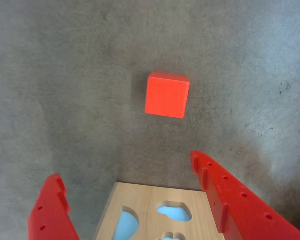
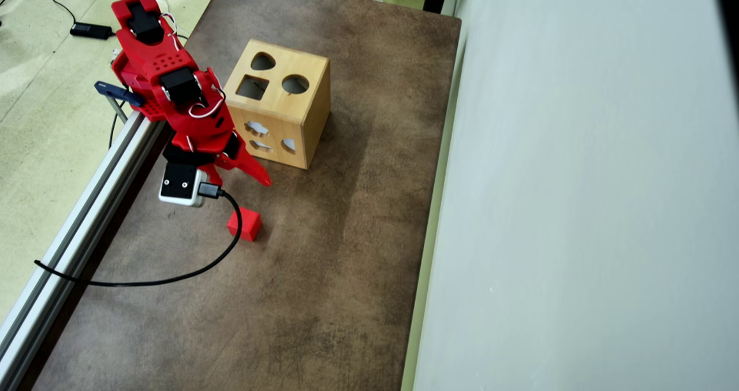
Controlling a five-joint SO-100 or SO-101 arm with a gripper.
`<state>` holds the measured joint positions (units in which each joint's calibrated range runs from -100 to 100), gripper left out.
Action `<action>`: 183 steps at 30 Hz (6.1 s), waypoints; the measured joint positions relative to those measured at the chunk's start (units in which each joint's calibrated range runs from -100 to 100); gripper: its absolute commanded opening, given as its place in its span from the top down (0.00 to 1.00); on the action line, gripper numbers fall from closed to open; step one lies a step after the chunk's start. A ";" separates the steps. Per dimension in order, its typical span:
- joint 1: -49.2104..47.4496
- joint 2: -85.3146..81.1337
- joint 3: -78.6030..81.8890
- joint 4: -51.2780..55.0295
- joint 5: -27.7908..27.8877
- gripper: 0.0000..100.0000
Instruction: Pick and place the red cube on the square hole
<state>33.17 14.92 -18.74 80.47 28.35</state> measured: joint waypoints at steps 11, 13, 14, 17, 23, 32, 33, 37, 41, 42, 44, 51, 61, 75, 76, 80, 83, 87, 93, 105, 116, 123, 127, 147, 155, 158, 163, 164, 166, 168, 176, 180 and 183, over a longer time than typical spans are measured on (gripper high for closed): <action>1.58 1.02 0.00 1.13 -1.81 0.58; 1.51 1.10 0.00 2.18 -1.81 0.54; 1.44 1.61 0.00 2.66 -1.81 0.53; 1.29 3.47 0.00 4.28 -1.86 0.52; 1.37 3.73 0.00 4.60 -1.95 0.52; 1.37 11.27 -1.08 3.07 -1.95 0.52; 1.37 12.63 -1.35 2.34 -1.95 0.52; 1.29 16.10 -3.52 -0.89 -1.95 0.52; 1.29 20.08 -4.15 -1.61 -1.95 0.52; 1.29 20.85 -4.15 -1.61 -1.95 0.52; 1.29 21.53 -4.15 -1.69 -1.95 0.52; 1.29 25.25 -4.51 -2.66 -1.95 0.52; 1.37 26.53 -4.51 -8.23 -1.95 0.52; 1.37 28.22 -4.51 -9.69 -1.95 0.52; 1.37 28.22 -4.51 -9.69 -1.95 0.52; 1.37 28.22 -4.51 -11.06 -1.95 0.54; 1.37 28.22 -4.51 -11.38 -1.95 0.58; 1.37 28.22 -4.51 -11.46 -1.95 0.62; 1.37 28.22 -4.51 -11.46 -1.95 0.63; 1.22 28.22 -4.51 -11.46 -1.95 0.80; -0.79 28.22 -4.51 -11.38 -1.95 0.92; -0.79 28.22 -4.51 -11.38 -1.95 0.94; -0.72 27.71 -4.51 -11.38 -1.95 0.95; 1.58 6.61 -4.42 3.87 -1.95 0.95; 4.17 -3.64 -4.51 12.03 -1.95 0.95; 4.31 -7.03 -4.51 15.50 -1.95 0.95; 4.31 -13.39 -4.51 16.46 -1.95 0.95; 4.31 -14.49 -4.51 16.46 -1.95 0.95; 4.24 -16.19 -4.51 16.46 -1.95 0.95; 4.24 -17.88 -4.51 16.46 -1.95 0.95; 0.07 -23.47 -4.51 16.63 -1.95 0.95; -3.88 -27.03 -4.51 16.63 -1.95 0.95; -7.26 -29.07 -4.51 16.63 -1.95 0.95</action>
<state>25.91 -14.15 -23.25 97.09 26.40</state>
